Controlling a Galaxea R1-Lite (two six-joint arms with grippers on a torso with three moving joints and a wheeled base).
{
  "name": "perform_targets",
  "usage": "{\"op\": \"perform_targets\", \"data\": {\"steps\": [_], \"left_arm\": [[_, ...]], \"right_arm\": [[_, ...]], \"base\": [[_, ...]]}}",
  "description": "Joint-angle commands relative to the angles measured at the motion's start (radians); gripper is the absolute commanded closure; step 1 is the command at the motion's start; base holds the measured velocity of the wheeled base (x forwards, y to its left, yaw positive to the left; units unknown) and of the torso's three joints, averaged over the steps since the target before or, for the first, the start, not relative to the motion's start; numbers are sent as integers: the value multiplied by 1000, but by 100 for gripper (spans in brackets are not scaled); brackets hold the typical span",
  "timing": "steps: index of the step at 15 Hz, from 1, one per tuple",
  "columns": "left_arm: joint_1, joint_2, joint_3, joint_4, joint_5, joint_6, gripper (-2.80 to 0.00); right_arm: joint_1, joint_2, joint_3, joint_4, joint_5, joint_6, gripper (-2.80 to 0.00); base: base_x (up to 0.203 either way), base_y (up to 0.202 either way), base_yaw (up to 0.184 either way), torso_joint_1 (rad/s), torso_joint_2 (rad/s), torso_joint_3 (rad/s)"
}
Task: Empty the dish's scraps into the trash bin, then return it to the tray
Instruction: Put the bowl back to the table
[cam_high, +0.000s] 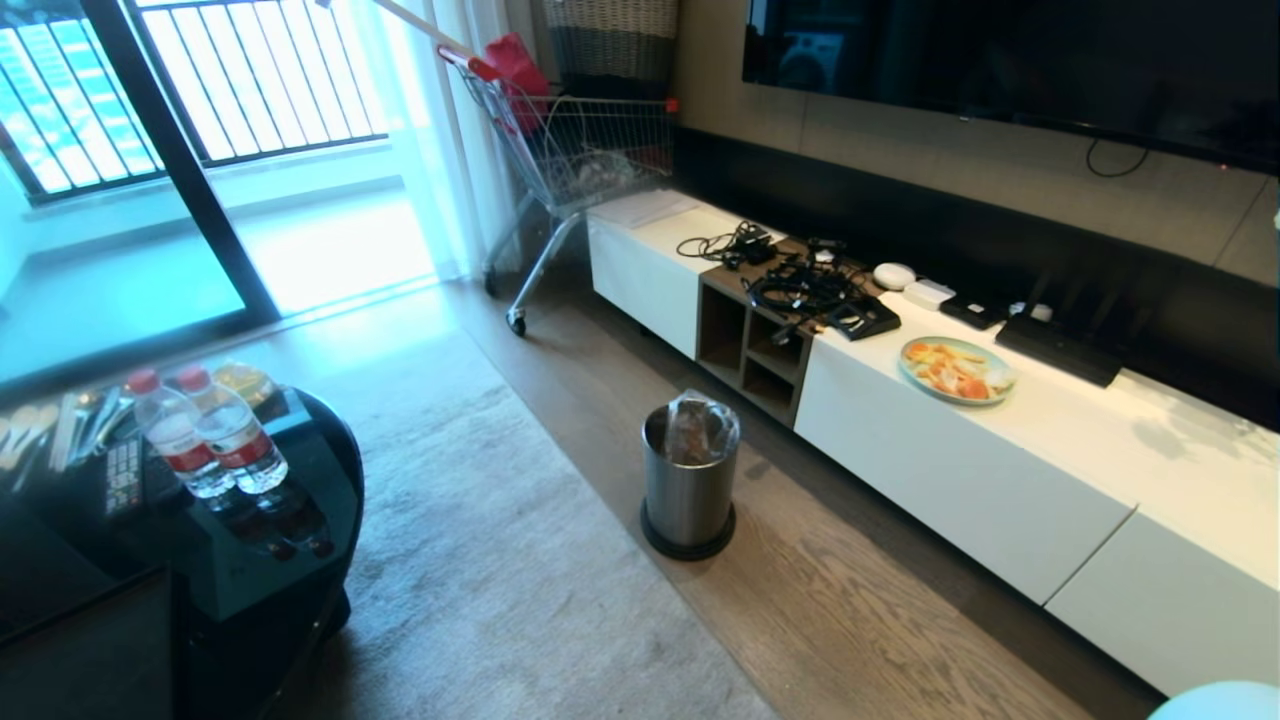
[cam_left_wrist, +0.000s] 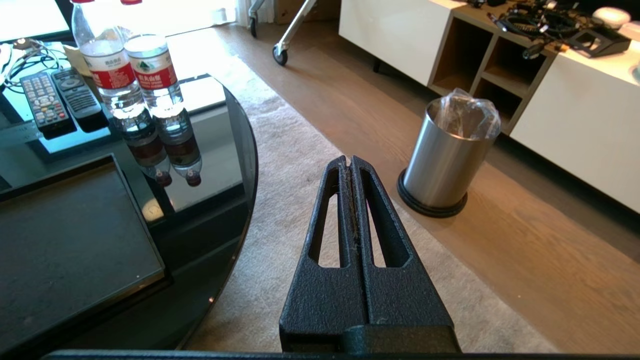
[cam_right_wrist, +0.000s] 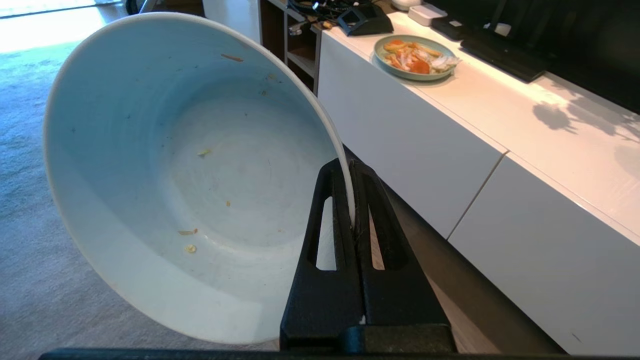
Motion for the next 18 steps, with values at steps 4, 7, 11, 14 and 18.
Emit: {"op": "perform_targets", "data": {"steps": [4, 7, 11, 14, 18], "left_arm": [[0, 0, 0, 0, 1, -1, 0], [0, 0, 0, 0, 1, -1, 0], [0, 0, 0, 0, 1, -1, 0], [0, 0, 0, 0, 1, -1, 0], [0, 0, 0, 0, 1, -1, 0]], "right_arm": [[0, 1, 0, 0, 0, -1, 0], [0, 1, 0, 0, 0, 0, 0], [0, 1, 0, -1, 0, 4, 0], [0, 1, 0, -3, -1, 31, 0], [0, 1, 0, -4, -1, 45, 0]], "base": [[0, 0, 0, 0, 0, 0], [0, 0, 0, 0, 0, 0], [0, 0, 0, 0, 0, 0], [0, 0, 0, 0, 0, 0], [1, -8, 133, -1, 5, 1]]}}
